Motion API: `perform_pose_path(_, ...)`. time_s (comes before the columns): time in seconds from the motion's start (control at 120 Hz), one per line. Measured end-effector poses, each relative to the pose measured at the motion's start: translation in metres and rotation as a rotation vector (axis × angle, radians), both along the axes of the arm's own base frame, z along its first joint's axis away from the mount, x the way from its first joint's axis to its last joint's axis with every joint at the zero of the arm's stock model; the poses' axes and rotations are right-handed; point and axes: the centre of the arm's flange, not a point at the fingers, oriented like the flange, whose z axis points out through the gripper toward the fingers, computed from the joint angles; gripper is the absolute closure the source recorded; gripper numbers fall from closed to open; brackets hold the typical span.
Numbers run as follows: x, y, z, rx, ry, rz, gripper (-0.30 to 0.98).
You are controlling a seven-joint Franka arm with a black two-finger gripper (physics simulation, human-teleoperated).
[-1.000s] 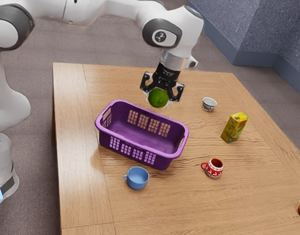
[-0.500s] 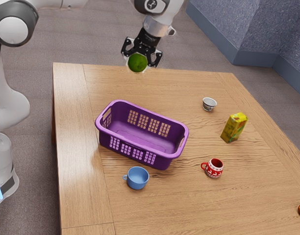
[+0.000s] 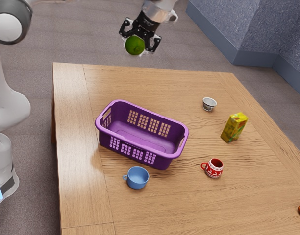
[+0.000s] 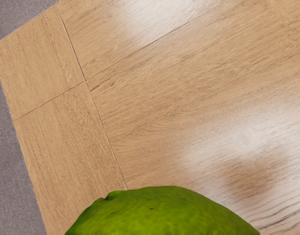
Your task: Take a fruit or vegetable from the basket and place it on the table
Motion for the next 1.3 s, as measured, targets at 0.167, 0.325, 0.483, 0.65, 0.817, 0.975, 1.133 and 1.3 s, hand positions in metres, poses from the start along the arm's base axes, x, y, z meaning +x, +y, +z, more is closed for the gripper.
perform_pose_path(0.167, -0.018, 0.086, 0.014, 0.042, -0.071, 0.084, 0.39)
perform_pose_path(0.325, -0.032, 0.161, 0.014, 0.066, -0.157, 0.093, 0.39)
perform_pose_path(0.483, -0.024, 0.179, 0.010, 0.068, -0.243, -0.017, 0.39)
perform_pose_path(0.65, 0.005, 0.155, -0.002, 0.061, -0.316, -0.175, 0.39)
perform_pose_path(0.817, 0.034, 0.117, -0.007, 0.058, -0.373, -0.318, 0.39)
perform_pose_path(0.975, 0.041, 0.112, -0.013, 0.064, -0.403, -0.377, 0.31)
perform_pose_path(1.133, 0.047, 0.104, -0.022, 0.055, -0.409, -0.435, 0.11)
perform_pose_path(1.3, 0.058, 0.076, -0.042, 0.027, -0.379, -0.518, 0.03)
